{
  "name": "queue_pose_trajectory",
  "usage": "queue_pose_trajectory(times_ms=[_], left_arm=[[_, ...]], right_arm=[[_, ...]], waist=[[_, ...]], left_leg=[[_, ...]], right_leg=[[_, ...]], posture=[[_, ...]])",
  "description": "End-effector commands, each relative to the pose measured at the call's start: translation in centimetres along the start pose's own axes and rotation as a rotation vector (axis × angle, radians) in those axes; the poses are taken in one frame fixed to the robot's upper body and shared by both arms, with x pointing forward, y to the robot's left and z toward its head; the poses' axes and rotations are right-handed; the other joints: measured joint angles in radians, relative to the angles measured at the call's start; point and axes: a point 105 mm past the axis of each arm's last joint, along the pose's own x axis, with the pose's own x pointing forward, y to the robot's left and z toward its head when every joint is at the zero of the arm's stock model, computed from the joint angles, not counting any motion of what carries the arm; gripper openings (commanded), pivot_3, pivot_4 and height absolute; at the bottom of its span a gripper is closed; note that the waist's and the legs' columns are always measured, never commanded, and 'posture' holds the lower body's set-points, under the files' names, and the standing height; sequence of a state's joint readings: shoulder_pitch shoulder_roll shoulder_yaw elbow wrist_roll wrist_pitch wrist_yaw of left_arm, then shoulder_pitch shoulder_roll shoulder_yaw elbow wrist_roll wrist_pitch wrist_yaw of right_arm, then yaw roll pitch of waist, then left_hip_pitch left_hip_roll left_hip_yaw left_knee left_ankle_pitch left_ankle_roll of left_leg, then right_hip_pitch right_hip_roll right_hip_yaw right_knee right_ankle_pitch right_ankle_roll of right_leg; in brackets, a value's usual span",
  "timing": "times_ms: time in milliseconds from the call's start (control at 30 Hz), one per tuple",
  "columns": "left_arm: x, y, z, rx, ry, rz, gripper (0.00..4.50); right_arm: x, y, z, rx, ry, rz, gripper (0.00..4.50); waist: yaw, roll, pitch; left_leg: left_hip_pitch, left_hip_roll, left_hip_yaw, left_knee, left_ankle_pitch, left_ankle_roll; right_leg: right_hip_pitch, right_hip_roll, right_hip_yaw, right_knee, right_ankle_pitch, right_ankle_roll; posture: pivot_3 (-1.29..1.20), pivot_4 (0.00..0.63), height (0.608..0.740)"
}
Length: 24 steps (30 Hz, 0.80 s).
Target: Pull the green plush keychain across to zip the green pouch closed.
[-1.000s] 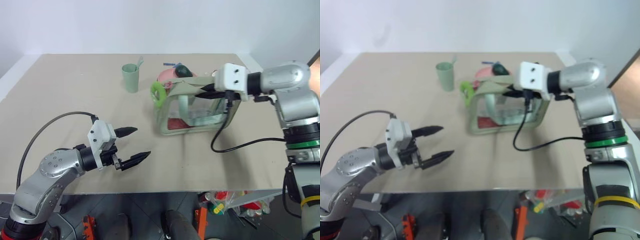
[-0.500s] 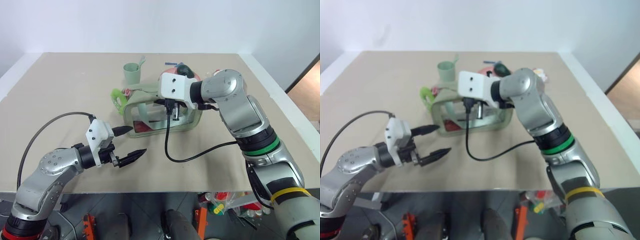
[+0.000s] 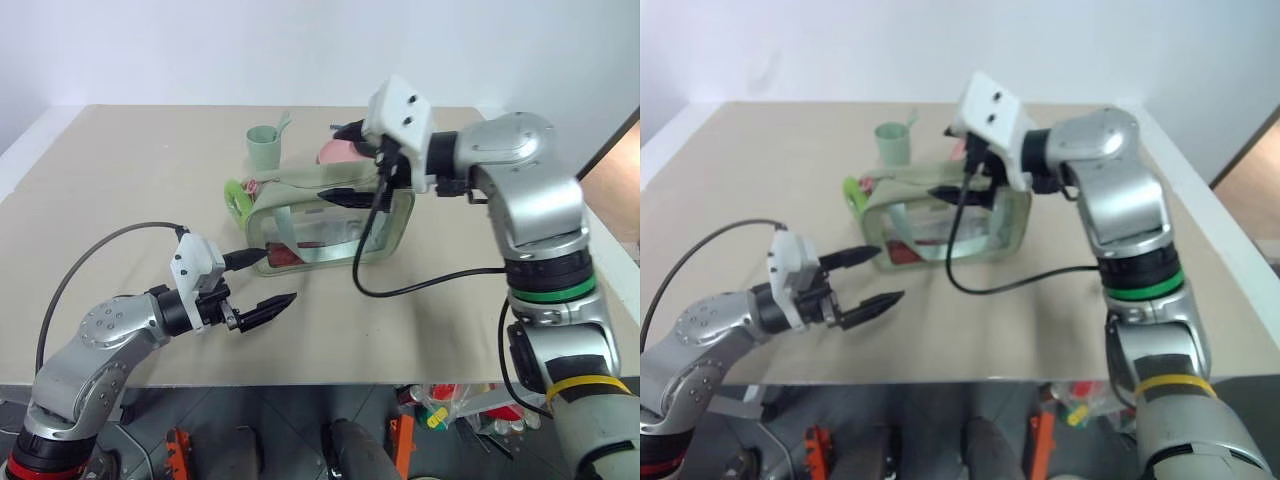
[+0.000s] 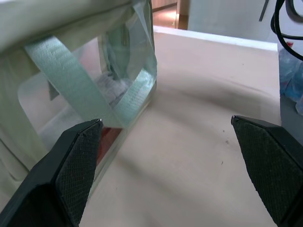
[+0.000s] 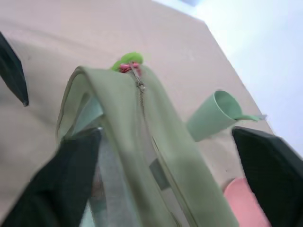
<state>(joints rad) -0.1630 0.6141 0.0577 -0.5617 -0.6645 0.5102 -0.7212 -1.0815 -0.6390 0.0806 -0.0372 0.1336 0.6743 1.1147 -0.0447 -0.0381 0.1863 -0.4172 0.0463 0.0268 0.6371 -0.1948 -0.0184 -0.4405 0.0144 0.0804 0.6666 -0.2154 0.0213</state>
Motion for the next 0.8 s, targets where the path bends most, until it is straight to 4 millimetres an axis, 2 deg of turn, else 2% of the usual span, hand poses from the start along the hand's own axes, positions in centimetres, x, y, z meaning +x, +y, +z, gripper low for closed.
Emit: queue_pose_trajectory(times_ms=[33,133,200,267,400,667,700,800], left_arm=[[0.1,-0.2,1.8,0.047,-0.051,-0.005,4.5],[0.4,-0.2,2.0,0.048,-0.061,-0.013,4.5],[0.6,-0.2,2.2,0.058,-0.061,-0.026,4.5],[0.8,-0.2,2.4,0.065,-0.059,-0.035,4.5],[0.8,-0.1,2.4,0.072,-0.054,-0.04,4.5],[1.0,-0.5,2.4,0.093,-0.036,-0.05,4.5],[1.0,-0.7,2.2,0.105,-0.02,-0.06,4.5],[0.9,-0.9,2.0,0.108,-0.011,-0.061,4.5]], right_arm=[[-3.9,-3.2,0.3,0.006,-0.055,-0.122,4.47],[-4.7,-3.4,-2.4,0.01,-0.068,-0.118,4.47],[-4.7,-3.0,-4.8,0.013,-0.043,-0.104,4.47],[-4.5,-1.8,-5.9,0.048,-0.054,-0.051,4.47],[-4.0,-0.6,-6.4,0.086,-0.089,0.0,4.47],[-2.2,-0.2,-7.9,0.162,-0.113,-0.001,4.47],[-2.0,-0.2,-8.3,0.154,-0.108,-0.008,3.95],[-1.8,-0.1,-9.4,0.163,-0.081,-0.019,2.99]], waist=[[-0.001,0.0,0.0],[-0.004,-0.001,-0.001],[-0.008,-0.001,-0.001],[-0.008,-0.001,0.0],[-0.013,0.001,0.001],[-0.013,0.001,0.0],[-0.013,0.001,0.0],[-0.013,0.001,0.0]], left_leg=[[0.0,0.0,0.0,0.0,0.0,0.0],[0.0,-0.001,0.001,0.0,0.0,0.0],[0.002,0.0,0.001,0.0,0.0,0.0],[0.003,0.0,0.001,0.0,0.0,0.0],[0.003,0.0,0.002,-0.001,0.0,0.0],[0.003,0.0,0.001,0.0,0.0,0.0],[0.003,0.0,0.001,0.0,0.0,0.0],[0.002,0.0,0.001,0.0,0.0,0.0]], right_leg=[[0.0,0.0,0.0,0.0,-0.001,-0.001],[0.001,0.0,0.001,-0.001,-0.001,-0.002],[0.001,0.0,0.002,-0.001,-0.001,-0.002],[0.002,0.002,0.003,-0.001,0.0,0.001],[0.0,0.002,0.004,0.0,0.002,0.003],[0.001,0.003,0.004,0.0,0.002,0.003],[0.002,0.003,0.004,0.0,0.002,0.003],[0.002,0.003,0.004,0.0,0.002,0.003]], posture=[[0.0,0.15,0.74],[0.0,0.15,0.74],[0.0,0.15,0.74],[0.0,0.15,0.74],[0.0,0.15,0.74],[0.0,0.15,0.74],[0.0,0.15,0.74],[0.0,0.15,0.74]])
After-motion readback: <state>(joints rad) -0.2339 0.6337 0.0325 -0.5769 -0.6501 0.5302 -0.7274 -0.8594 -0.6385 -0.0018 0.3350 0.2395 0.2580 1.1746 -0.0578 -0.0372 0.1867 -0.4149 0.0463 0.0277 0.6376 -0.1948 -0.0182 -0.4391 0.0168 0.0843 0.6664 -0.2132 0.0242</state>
